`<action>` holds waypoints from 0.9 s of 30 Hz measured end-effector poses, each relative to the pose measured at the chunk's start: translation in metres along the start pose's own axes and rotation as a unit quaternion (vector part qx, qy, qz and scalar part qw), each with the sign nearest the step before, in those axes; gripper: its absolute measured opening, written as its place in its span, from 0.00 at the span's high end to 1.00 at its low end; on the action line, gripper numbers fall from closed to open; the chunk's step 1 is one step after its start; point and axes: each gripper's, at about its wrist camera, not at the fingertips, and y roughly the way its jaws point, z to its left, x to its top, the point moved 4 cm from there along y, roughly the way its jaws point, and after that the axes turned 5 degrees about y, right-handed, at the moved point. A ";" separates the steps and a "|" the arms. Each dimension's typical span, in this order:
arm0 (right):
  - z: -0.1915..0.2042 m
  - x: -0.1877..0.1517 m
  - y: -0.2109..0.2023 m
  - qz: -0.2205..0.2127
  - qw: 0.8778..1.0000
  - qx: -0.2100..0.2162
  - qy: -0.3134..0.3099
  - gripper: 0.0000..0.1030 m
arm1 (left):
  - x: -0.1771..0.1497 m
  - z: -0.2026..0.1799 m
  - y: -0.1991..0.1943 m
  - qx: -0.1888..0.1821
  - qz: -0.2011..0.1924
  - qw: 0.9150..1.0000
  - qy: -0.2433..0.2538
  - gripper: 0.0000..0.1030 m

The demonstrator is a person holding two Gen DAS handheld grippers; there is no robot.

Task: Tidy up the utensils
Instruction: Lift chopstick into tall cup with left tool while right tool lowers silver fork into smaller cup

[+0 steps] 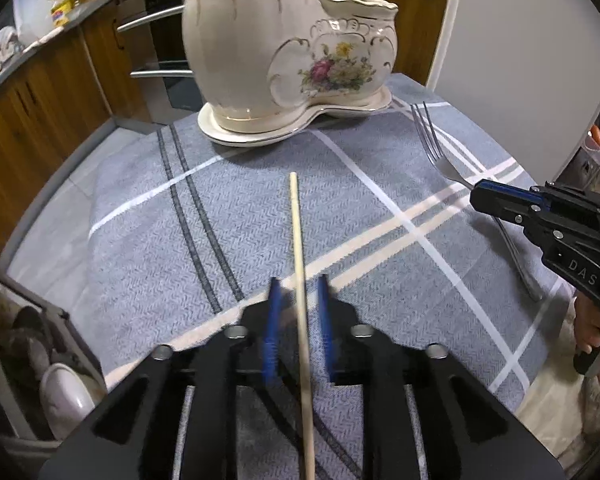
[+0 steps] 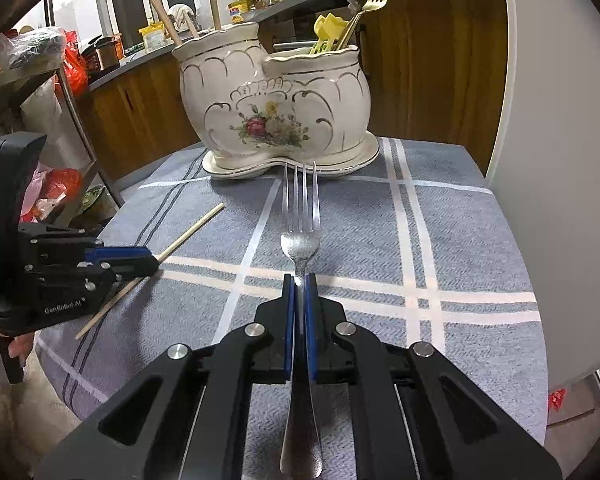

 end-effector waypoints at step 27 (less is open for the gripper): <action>0.014 0.066 -0.052 -0.170 0.985 0.015 -0.010 0.95 | 0.043 0.013 -0.096 -0.040 -0.254 0.966 0.020 0.95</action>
